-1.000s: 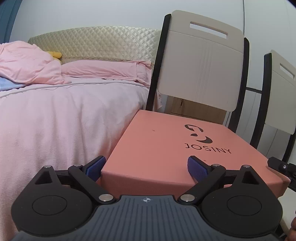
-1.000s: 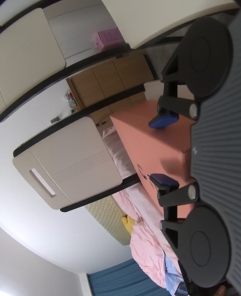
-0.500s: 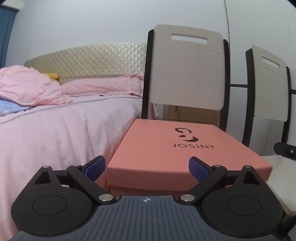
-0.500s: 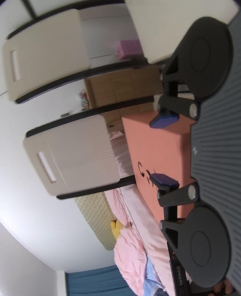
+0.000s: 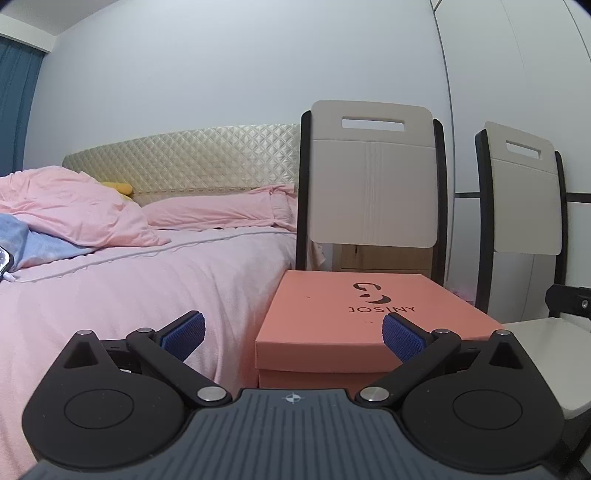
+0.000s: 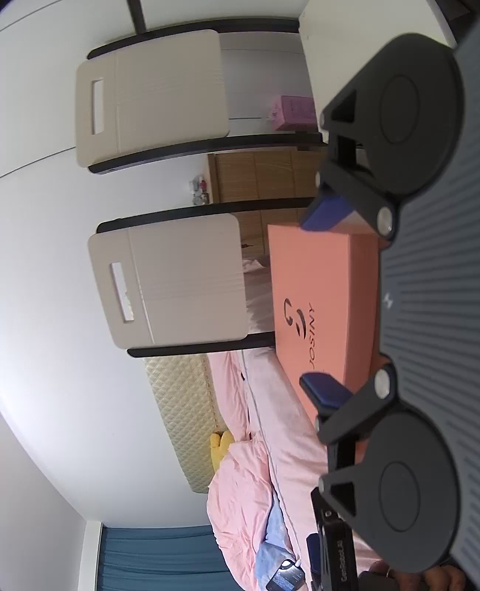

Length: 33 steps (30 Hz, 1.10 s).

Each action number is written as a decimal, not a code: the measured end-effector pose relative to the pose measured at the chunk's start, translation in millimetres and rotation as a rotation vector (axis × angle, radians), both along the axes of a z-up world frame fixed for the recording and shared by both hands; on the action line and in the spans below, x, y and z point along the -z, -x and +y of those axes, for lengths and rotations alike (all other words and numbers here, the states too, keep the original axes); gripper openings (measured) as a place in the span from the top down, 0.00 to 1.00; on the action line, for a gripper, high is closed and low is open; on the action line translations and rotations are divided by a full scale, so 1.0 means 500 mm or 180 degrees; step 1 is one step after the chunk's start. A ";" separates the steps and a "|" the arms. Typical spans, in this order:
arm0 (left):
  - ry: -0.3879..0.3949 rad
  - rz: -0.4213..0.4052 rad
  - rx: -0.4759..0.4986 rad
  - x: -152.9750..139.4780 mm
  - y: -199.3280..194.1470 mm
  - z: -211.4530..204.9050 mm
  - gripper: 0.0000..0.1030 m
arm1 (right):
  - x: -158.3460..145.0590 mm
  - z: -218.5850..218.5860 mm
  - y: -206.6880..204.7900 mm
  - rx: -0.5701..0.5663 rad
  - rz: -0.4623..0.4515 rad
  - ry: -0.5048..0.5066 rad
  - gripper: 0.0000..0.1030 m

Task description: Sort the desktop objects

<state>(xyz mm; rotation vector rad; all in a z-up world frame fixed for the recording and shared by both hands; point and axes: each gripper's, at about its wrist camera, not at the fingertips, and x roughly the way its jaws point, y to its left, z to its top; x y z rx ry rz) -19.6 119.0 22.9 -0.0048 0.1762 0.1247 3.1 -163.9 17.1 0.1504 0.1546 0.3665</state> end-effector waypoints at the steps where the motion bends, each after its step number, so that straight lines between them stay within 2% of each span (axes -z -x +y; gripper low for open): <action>1: 0.0002 -0.0016 -0.0001 0.003 0.001 0.001 0.00 | 0.003 0.006 0.004 0.0001 -0.0021 0.0015 0.08; 7: -0.0014 -0.0176 -0.0094 0.031 0.002 0.005 0.00 | 0.023 0.028 0.007 0.0029 -0.0142 0.0016 0.00; 14: -0.0069 -0.0239 -0.0077 0.048 0.003 0.005 0.00 | 0.044 0.018 -0.012 0.0212 -0.0248 -0.0188 0.00; 23: -0.0007 -0.0221 -0.0102 0.050 0.005 0.011 0.00 | 0.067 0.063 -0.041 0.0120 -0.0211 -0.0022 0.00; 33: -0.0016 -0.0216 -0.0120 0.053 0.007 0.007 0.00 | 0.078 0.086 -0.030 0.0127 -0.0276 0.0060 0.00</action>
